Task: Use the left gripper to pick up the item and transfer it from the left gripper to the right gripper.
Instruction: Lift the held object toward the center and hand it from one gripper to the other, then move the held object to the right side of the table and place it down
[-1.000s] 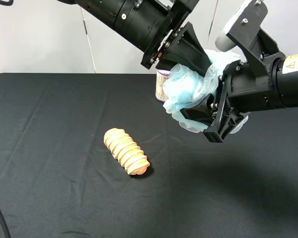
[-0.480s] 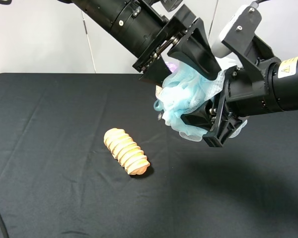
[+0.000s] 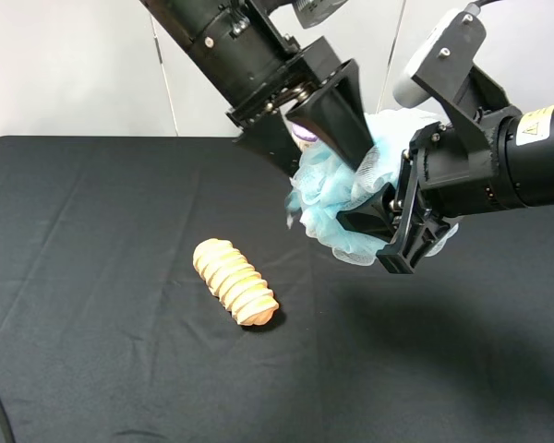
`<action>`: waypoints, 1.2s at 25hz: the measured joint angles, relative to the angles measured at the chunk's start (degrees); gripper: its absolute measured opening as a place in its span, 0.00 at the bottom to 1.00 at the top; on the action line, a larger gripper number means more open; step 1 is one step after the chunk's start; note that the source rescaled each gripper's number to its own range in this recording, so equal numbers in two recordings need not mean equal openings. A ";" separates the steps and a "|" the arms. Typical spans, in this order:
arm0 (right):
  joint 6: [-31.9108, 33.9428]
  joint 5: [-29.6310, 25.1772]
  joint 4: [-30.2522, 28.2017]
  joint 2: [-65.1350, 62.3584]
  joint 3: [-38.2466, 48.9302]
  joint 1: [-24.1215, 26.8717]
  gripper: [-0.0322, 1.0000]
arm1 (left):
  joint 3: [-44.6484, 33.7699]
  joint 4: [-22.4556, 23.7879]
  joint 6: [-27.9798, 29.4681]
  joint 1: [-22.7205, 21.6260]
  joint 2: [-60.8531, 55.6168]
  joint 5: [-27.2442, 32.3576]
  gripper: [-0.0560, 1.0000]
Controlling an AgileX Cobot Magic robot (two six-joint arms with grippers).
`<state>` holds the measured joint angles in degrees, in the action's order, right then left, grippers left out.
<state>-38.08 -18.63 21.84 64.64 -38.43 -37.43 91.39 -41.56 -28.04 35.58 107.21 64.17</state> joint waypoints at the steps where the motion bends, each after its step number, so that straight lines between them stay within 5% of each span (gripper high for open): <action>1: 0.00 0.00 0.00 0.00 0.00 0.00 0.08 | 0.72 1.63 0.91 0.00 0.00 0.81 1.00; 7: 0.00 0.18 0.00 0.00 0.00 0.00 0.07 | 4.75 11.05 6.97 0.00 0.00 2.28 1.00; 30: 0.00 0.12 0.00 0.00 0.00 0.00 0.07 | 5.41 32.70 17.99 0.00 -16.15 2.56 1.00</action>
<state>-38.08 -18.51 21.84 64.64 -38.43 -37.43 96.80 -8.86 -10.05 35.58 91.06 66.73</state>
